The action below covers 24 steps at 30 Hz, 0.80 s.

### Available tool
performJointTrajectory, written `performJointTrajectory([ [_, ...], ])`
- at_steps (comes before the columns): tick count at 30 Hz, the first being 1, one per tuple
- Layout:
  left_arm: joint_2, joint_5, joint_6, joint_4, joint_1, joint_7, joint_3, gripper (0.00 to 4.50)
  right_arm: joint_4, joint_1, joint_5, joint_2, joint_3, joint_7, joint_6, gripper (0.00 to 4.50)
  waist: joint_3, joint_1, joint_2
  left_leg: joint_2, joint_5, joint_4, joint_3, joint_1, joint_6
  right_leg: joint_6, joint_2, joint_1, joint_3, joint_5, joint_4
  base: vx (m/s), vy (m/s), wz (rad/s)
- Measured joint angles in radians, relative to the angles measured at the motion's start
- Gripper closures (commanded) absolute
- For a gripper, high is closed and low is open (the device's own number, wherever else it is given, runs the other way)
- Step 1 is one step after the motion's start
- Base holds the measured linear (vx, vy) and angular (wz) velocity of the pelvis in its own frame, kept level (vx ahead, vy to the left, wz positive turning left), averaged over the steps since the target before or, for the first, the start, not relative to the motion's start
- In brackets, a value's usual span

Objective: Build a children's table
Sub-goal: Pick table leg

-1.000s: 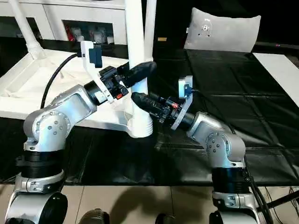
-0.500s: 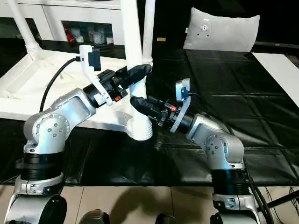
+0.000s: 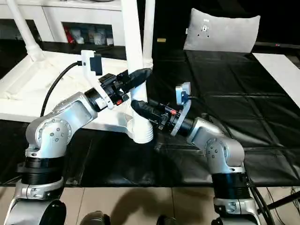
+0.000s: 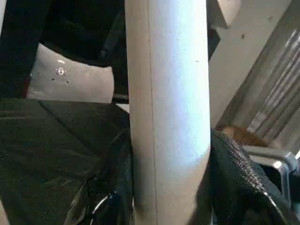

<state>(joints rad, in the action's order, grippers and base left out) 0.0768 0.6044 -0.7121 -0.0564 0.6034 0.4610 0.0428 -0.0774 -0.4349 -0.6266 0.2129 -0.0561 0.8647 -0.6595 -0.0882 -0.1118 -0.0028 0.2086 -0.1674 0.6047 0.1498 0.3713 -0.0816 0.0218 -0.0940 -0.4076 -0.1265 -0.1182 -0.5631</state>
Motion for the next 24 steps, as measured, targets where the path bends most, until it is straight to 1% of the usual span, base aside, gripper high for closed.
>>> performJointTrajectory([
  [2,0.014,-0.034,0.008,0.002,0.001,-0.01,-0.016,2.66,0.0,-0.001,0.008,0.0,-0.003,-0.03,0.007,1.92,0.001,0.002,0.001,0.0,0.0,0.0,0.0,0.0,0.0,0.0,0.0,0.0,0.0,0.0,0.0,0.0,0.0,0.0],
  [3,0.021,-0.044,0.008,0.005,0.001,-0.012,-0.017,2.67,0.0,-0.001,0.009,0.002,-0.007,-0.039,0.008,1.71,0.001,0.003,0.002,0.0,0.0,0.0,0.0,-0.001,0.0,0.0,0.0,0.0,0.0,0.0,0.0,0.0,0.0,0.0],
  [5,0.035,-0.057,0.009,0.005,0.001,-0.011,-0.024,2.68,0.001,-0.004,0.012,0.019,-0.005,-0.047,0.007,1.51,0.001,0.004,0.002,0.0,0.0,0.0,0.0,-0.001,0.0,0.0,0.0,0.0,0.0,0.0,0.0,0.0,0.0,0.0],
  [8,0.056,-0.06,0.009,0.005,0.002,0.003,-0.032,2.68,0.001,-0.008,0.013,0.061,-0.008,-0.046,-0.018,1.39,0.002,0.004,0.002,0.0,0.0,0.0,0.0,-0.001,0.0,0.0,0.0,0.001,0.0,0.0,0.0,0.0,0.0,0.0],
  [9,0.062,-0.06,0.008,0.005,0.004,0.016,-0.041,2.68,0.001,-0.008,0.011,0.076,-0.006,-0.032,-0.037,1.07,0.002,0.003,0.002,0.0,0.0,0.0,0.0,-0.001,0.0,0.0,0.0,0.001,0.0,0.0,0.0,0.0,0.0,0.0],
  [10,0.065,-0.059,0.007,0.005,0.006,0.026,-0.049,2.68,0.001,-0.009,0.01,0.091,-0.002,-0.015,-0.053,1.07,0.002,0.002,0.002,0.0,0.0,0.0,0.0,-0.001,0.0,0.0,0.0,0.001,0.0,0.0,0.0,0.0,0.0,0.0],
  [12,0.071,-0.057,-0.005,0.002,0.014,0.05,-0.064,2.68,0.001,-0.019,0.009,0.123,0.012,0.012,-0.079,0.99,0.002,0.002,0.002,0.0,0.0,0.0,0.0,-0.001,0.0,0.0,0.0,0.001,0.0,0.0,0.0,0.0,0.0,0.0],
  [13,0.073,-0.056,-0.007,-0.001,0.015,0.059,-0.067,2.68,0.0,-0.028,0.009,0.132,0.021,0.023,-0.082,0.73,0.002,0.002,0.002,0.0,0.0,0.0,0.0,-0.001,0.0,0.0,0.0,0.001,0.0,0.0,0.0,0.0,0.0,0.0],
  [14,0.075,-0.056,-0.009,-0.004,0.016,0.064,-0.074,2.68,0.0,-0.036,0.009,0.143,0.031,0.037,-0.086,0.73,0.002,0.003,0.002,0.0,0.0,0.0,0.0,-0.002,0.0,0.0,0.0,0.001,0.0,0.0,0.0,0.0,0.0,0.0],
  [15,0.075,-0.053,-0.012,-0.009,0.017,0.075,-0.083,2.68,-0.001,-0.042,0.009,0.154,0.036,0.05,-0.093,0.59,0.002,0.003,0.001,0.0,0.0,0.0,0.0,-0.002,0.0,0.0,0.0,0.001,0.0,0.0,0.0,0.0,0.0,0.0],
  [17,0.076,-0.048,-0.019,-0.019,0.017,0.087,-0.092,2.68,-0.004,-0.048,0.009,0.162,0.046,0.067,-0.101,0.53,0.002,0.003,0.001,0.0,0.0,0.0,0.001,-0.002,0.0,0.0,0.0,0.001,0.0,0.0,0.0,0.0,0.0,0.0],
  [20,0.08,-0.038,-0.025,-0.034,0.017,0.104,-0.1,2.68,-0.015,-0.055,0.011,0.161,0.069,0.083,-0.107,0.19,0.003,0.004,0.001,0.0,0.0,0.0,0.001,-0.002,0.0,0.0,0.0,0.001,0.0,0.0,0.0,0.0,0.0,0.0],
  [24,0.077,-0.014,-0.034,-0.054,0.017,0.127,-0.111,2.68,-0.026,-0.077,0.017,0.162,0.105,0.116,-0.108,0.15,0.003,0.003,-0.001,0.0,0.0,0.0,0.001,-0.002,0.0,0.0,0.0,0.001,0.0,0.0,0.0,0.0,0.0,0.0],
])
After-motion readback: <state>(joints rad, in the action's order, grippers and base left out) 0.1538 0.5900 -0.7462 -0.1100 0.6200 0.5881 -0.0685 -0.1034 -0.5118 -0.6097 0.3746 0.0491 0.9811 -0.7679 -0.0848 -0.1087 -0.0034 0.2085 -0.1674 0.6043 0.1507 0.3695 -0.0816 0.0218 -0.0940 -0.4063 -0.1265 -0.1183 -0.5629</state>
